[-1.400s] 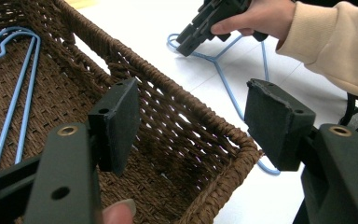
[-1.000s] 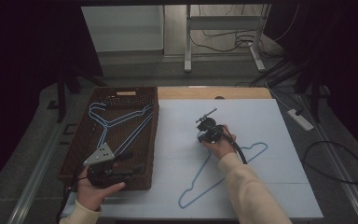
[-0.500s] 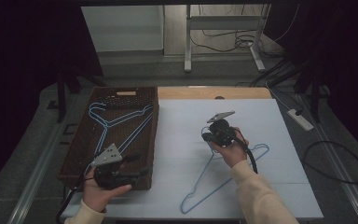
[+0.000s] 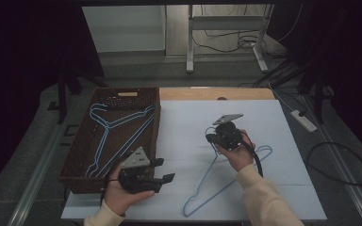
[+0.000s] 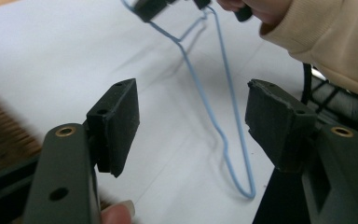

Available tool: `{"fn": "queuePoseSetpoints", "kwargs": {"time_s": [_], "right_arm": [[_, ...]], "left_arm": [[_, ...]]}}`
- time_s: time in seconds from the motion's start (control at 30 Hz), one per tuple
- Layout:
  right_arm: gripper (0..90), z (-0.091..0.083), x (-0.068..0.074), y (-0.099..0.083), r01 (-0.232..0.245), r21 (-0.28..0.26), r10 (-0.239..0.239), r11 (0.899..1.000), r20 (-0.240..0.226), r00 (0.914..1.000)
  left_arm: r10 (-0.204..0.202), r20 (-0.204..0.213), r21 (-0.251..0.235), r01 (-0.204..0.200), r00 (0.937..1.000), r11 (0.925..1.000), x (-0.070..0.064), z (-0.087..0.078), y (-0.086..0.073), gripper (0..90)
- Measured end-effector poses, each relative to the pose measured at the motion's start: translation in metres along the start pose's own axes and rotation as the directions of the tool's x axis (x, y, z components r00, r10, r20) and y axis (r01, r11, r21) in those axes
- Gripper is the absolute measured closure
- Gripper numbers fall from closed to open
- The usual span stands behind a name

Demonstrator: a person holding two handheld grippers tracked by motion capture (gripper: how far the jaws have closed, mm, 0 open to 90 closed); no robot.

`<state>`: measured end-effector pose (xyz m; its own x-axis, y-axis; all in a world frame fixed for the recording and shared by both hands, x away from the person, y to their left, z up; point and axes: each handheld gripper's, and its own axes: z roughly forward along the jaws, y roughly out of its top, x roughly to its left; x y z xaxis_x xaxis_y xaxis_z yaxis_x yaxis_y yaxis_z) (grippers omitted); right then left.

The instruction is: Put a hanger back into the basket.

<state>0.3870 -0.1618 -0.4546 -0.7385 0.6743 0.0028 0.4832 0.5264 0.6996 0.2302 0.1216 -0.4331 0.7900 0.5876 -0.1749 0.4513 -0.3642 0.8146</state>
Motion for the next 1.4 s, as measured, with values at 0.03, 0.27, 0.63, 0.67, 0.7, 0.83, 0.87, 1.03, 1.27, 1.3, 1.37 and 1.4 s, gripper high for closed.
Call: {"fn": "queuePoseSetpoints", "kwargs": {"time_s": [0.03,0.27,0.63,0.67,0.7,0.83,0.87,1.03,1.27,1.3,1.37,1.4], "right_arm": [[87.4,0.000,0.000,0.000,0.001,0.001,-0.001,1.000,0.001,1.0000],[87.4,-0.004,0.001,-0.001,0.001,-0.006,-0.001,1.000,0.002,1.0000],[87.4,-0.005,0.003,-0.001,0.001,-0.009,-0.001,1.000,0.007,1.0000],[87.4,-0.005,0.003,-0.001,0.004,-0.014,-0.004,1.000,0.007,1.0000],[87.4,-0.005,0.003,-0.001,0.006,-0.017,-0.006,1.000,0.006,1.0000],[87.4,-0.006,0.005,-0.001,0.004,-0.020,-0.004,1.000,0.006,1.0000],[87.4,-0.006,0.005,0.000,0.005,-0.020,-0.004,1.000,0.005,1.0000],[87.4,-0.008,0.006,-0.001,0.006,-0.028,-0.006,1.000,0.004,1.0000],[87.3,-0.010,0.006,-0.001,0.005,-0.040,-0.005,0.999,0.002,1.0000],[87.4,-0.010,0.006,-0.001,0.005,-0.041,-0.005,0.999,0.002,1.0000],[87.3,-0.010,0.006,-0.001,0.007,-0.042,-0.007,0.999,0.002,1.0000],[87.4,-0.010,0.006,-0.001,0.009,-0.046,-0.008,0.999,0.002,1.0000]], "left_arm": [[0.004,0.003,0.008,-0.004,1.0000,1.0000,-0.002,0.004,0.001,34.9],[-0.003,0.022,0.053,0.001,0.9998,0.9986,-0.010,0.028,0.005,34.8],[-0.047,0.029,0.120,0.043,0.9985,0.9919,-0.011,0.069,0.010,34.6],[-0.050,0.031,0.124,0.046,0.9983,0.9912,-0.012,0.073,0.010,34.6],[-0.050,0.032,0.131,0.046,0.9982,0.9903,-0.012,0.077,0.010,34.6],[-0.056,0.044,0.167,0.048,0.9974,0.9848,-0.012,0.095,0.009,34.7],[-0.063,0.050,0.175,0.053,0.9968,0.9832,-0.012,0.100,0.008,34.9],[-0.087,0.057,0.202,0.074,0.9946,0.9766,-0.010,0.118,0.006,35.6],[-0.114,0.065,0.241,0.095,0.9913,0.9659,-0.006,0.140,0.002,39.6],[-0.114,0.065,0.241,0.095,0.9913,0.9659,-0.006,0.140,0.002,41.4],[-0.126,0.070,0.249,0.105,0.9895,0.9629,-0.006,0.146,0.001,49.6],[-0.131,0.080,0.254,0.107,0.9881,0.9612,-0.005,0.147,0.001,54.4]]}}
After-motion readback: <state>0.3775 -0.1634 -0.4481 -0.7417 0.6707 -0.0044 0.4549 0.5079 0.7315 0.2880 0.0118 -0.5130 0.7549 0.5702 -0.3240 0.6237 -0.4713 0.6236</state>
